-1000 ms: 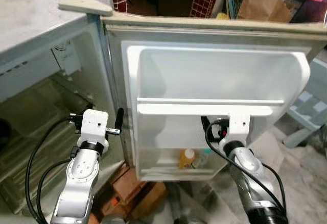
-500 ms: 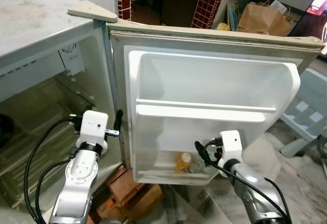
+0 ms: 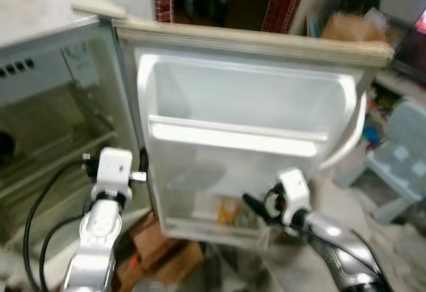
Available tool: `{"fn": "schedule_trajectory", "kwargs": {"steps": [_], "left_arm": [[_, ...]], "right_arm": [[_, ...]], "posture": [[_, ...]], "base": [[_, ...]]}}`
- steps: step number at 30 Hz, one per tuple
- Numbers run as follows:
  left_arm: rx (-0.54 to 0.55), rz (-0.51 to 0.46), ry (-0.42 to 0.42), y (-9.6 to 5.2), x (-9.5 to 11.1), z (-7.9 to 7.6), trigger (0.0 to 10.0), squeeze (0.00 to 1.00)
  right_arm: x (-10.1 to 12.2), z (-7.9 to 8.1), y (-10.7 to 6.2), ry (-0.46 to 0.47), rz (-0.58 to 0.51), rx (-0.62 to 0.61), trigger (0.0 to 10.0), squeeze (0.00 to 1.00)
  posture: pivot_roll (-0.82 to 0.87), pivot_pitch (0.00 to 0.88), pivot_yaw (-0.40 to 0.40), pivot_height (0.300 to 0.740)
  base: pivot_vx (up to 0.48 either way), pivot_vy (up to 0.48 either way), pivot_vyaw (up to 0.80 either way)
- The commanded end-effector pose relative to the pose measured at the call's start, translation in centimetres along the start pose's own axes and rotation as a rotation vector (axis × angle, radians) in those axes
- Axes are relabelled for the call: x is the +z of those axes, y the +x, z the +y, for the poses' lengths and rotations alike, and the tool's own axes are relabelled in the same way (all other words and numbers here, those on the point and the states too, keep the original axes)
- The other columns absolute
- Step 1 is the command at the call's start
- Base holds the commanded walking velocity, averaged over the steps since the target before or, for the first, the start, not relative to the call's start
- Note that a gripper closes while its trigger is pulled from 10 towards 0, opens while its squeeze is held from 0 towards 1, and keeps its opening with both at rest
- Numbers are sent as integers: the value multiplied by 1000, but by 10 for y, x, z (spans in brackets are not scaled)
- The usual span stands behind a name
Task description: Restocking fridge
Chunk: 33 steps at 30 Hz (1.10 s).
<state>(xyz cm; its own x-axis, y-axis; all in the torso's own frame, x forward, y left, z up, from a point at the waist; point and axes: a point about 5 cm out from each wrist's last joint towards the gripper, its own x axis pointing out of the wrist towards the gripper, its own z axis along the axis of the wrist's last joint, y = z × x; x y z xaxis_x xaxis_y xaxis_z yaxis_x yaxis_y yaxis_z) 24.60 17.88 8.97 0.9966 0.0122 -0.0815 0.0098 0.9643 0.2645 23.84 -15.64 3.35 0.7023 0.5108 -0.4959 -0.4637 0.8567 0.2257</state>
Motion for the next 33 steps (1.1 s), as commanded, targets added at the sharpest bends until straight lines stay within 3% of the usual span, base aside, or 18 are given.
{"fn": "schedule_trajectory", "kwargs": {"steps": [1,3,6,10,16,19,22,26,30,31,33], "left_arm": [[-77,-27,-5,1,6,-14,10000,0],[-81,-23,-5,0,6,-15,10000,0],[-82,-24,0,0,6,-15,10000,0],[-84,-21,11,-1,5,-16,10000,0],[-69,14,12,-5,0,-12,10000,0],[8,121,-31,-12,-15,-5,10000,0],[101,276,-103,-30,-37,3,10000,0],[140,381,-69,-43,-51,9,10000,0],[146,417,-63,-47,-55,10,10000,0],[123,465,-69,-51,-58,7,10000,0],[74,517,-62,-55,-62,2,10000,0]], "right_arm": [[5,15,2,-23,3,142,10000,0],[1,20,-4,-68,42,273,10000,0],[-2,20,-12,-76,70,372,10000,0],[-10,4,-25,-150,144,439,10000,0],[5,-29,-26,-200,138,316,10000,0],[31,-43,-25,-212,28,232,10000,0],[64,-53,-25,-215,-150,151,10000,0],[91,-56,-20,-221,-319,43,10000,0],[100,-57,-17,-208,-379,-8,10000,0],[118,-58,-12,-182,-475,-113,10000,0],[131,-59,-10,-157,-536,-194,10000,0]], "posture": [[156,0,-77,740],[158,0,-77,740],[161,0,-78,740],[165,0,-76,740],[167,0,-67,740],[168,0,-58,740],[178,0,-54,740],[192,0,-53,740],[199,0,-52,740],[213,0,-51,740],[221,0,-52,740]], "base": [[0,-439,0],[0,-439,0],[0,-441,0],[0,-437,0],[0,-186,0],[0,0,0],[0,0,0],[0,0,544],[0,0,719],[0,0,700],[0,0,672]]}}
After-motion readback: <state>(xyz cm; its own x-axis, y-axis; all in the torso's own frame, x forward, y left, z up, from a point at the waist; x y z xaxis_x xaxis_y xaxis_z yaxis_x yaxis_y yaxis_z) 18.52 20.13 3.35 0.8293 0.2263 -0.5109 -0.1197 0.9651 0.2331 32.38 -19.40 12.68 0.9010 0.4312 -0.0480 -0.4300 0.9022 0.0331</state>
